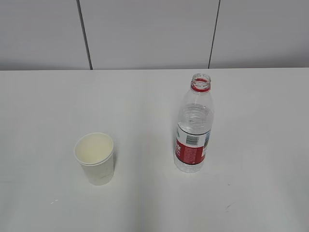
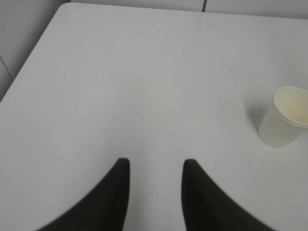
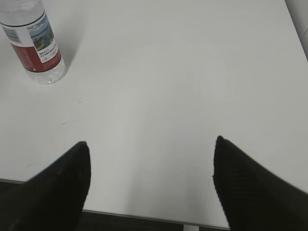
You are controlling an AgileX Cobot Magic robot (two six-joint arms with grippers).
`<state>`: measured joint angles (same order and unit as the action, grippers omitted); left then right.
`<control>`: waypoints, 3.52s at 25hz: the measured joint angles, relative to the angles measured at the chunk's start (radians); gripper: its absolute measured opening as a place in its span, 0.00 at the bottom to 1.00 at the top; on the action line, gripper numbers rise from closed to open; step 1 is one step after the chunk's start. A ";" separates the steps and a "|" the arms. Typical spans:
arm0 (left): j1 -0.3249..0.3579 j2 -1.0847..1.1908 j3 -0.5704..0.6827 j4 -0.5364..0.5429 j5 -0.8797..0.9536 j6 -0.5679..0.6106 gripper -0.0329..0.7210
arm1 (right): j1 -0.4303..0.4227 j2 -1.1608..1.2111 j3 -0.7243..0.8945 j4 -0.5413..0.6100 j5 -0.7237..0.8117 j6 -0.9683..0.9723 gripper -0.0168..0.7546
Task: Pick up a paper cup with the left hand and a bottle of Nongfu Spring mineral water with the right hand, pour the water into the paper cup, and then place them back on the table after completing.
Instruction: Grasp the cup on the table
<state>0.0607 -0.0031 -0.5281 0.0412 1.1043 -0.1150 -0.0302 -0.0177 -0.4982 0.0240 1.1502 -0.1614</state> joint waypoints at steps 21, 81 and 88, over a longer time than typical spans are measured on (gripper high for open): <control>0.000 0.000 0.000 0.000 0.000 0.000 0.36 | 0.000 0.000 0.000 0.000 -0.002 0.000 0.78; 0.000 0.018 0.134 -0.083 -0.536 0.075 0.80 | 0.000 0.054 0.202 0.053 -0.598 -0.054 0.77; 0.000 0.148 0.211 -0.087 -0.753 0.105 0.80 | 0.000 0.111 0.252 0.053 -0.780 -0.058 0.77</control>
<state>0.0607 0.1450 -0.3176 -0.0456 0.3511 -0.0098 -0.0302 0.0936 -0.2462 0.0770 0.3703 -0.2190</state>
